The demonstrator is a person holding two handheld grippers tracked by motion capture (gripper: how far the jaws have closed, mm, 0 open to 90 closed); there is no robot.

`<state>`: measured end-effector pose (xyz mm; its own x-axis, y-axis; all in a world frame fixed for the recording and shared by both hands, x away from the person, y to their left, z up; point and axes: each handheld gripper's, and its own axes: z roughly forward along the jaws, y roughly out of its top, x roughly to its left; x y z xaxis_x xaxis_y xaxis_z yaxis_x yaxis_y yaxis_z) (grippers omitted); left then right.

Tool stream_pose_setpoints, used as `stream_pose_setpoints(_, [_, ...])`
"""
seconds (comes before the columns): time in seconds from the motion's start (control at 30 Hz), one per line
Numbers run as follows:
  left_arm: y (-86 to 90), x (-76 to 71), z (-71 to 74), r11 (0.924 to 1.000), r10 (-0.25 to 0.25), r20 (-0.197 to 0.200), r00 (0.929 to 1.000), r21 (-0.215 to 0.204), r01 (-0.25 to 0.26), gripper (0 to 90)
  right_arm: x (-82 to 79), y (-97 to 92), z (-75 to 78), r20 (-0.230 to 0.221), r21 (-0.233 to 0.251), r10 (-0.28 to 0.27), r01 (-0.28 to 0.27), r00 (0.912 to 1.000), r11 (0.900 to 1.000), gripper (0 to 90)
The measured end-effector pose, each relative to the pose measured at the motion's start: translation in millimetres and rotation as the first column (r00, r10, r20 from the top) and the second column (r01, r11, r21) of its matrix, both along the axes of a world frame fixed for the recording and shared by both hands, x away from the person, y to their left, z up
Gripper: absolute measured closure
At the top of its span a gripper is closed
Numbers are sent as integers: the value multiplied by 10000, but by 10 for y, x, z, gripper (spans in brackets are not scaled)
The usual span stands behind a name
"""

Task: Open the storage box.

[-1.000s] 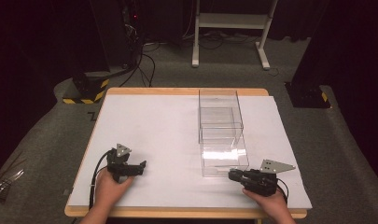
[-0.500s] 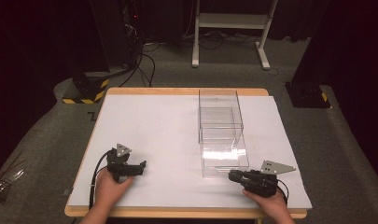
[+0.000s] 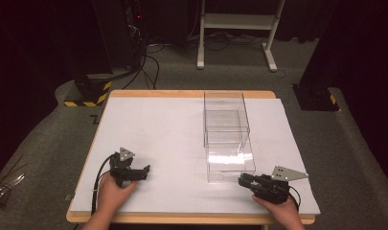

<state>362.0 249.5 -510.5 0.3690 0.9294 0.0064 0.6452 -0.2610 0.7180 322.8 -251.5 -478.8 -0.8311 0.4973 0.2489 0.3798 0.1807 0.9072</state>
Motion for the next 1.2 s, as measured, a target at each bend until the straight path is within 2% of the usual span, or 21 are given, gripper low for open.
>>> stream_pose_setpoints(0.33, [0,0,0,10000,2,-2,10000,-1,-2,29,-23,-61,79,399,5,-172,172,9991,9999,755])
stream_pose_setpoints(0.37, [0,0,0,10000,0,0,10000,3,0,29,-30,-92,114,532,213,-273,262,9982,9994,755])
stream_pose_setpoints(0.53, [-2,-1,-1,10000,14,-4,10000,-23,-14,29,-32,-173,186,949,598,-874,820,9916,9948,733])
stream_pose_setpoints(0.6, [-2,-1,-1,10000,13,-5,10000,-21,-13,29,-28,-206,202,1219,715,-1332,1252,9836,9896,720])
stream_pose_setpoints(0.7, [0,-1,0,10000,0,1,10000,4,0,29,-16,-284,217,1296,1121,-1809,1669,9749,9796,704])
stream_pose_setpoints(0.8, [-2,-1,0,10000,10,-7,10000,-17,-10,29,-7,-358,211,1565,1111,-2661,2508,9512,9617,670])
stream_pose_setpoints(0.83, [-2,-1,0,10000,10,-7,10000,-17,-10,29,-7,-358,211,1565,1111,-2661,2508,9512,9617,670])
stream_pose_setpoints(0.87, [-2,-2,0,10000,10,-7,10000,-16,-10,29,-2,-382,202,1604,1041,-3032,2894,9393,9515,660])
stream_pose_setpoints(0.9, [-2,-2,0,10000,11,-7,10000,-15,-11,29,17,-429,161,1641,782,-3986,3909,9023,9171,611])
stream_pose_setpoints(0.93, [-2,-2,0,10000,11,-7,10000,-14,-11,29,27,-446,142,1668,608,-4306,4267,8870,9024,608])
stream_pose_setpoints(0.97, [-2,-2,-1,10000,13,-6,10000,-17,-13,29,41,-465,114,1682,339,-4734,4749,8646,8794,601])
stream_pose_setpoints(1.0, [-2,-2,-1,10000,13,-6,10000,-17,-13,29,41,-465,114,1682,339,-4734,4749,8646,8794,601])
stream_pose_setpoints(1.07, [-2,-2,0,10000,10,-7,10000,-15,-10,29,77,-502,46,1737,-204,-5254,5364,8329,8437,597])
stream_pose_setpoints(1.1, [-2,-2,0,10000,9,-7,10000,-15,-9,29,115,-521,-29,1702,-644,-5614,5777,8098,8137,597])
stream_pose_setpoints(1.13, [-2,-2,-1,10000,12,-6,10000,-19,-12,29,135,-529,-71,1645,-883,-5732,5907,8027,8020,597])
stream_pose_setpoints(1.2, [-2,-2,0,10000,8,-9,10000,-16,-8,29,152,-533,-108,1681,-1166,-5804,6008,7968,7909,597])
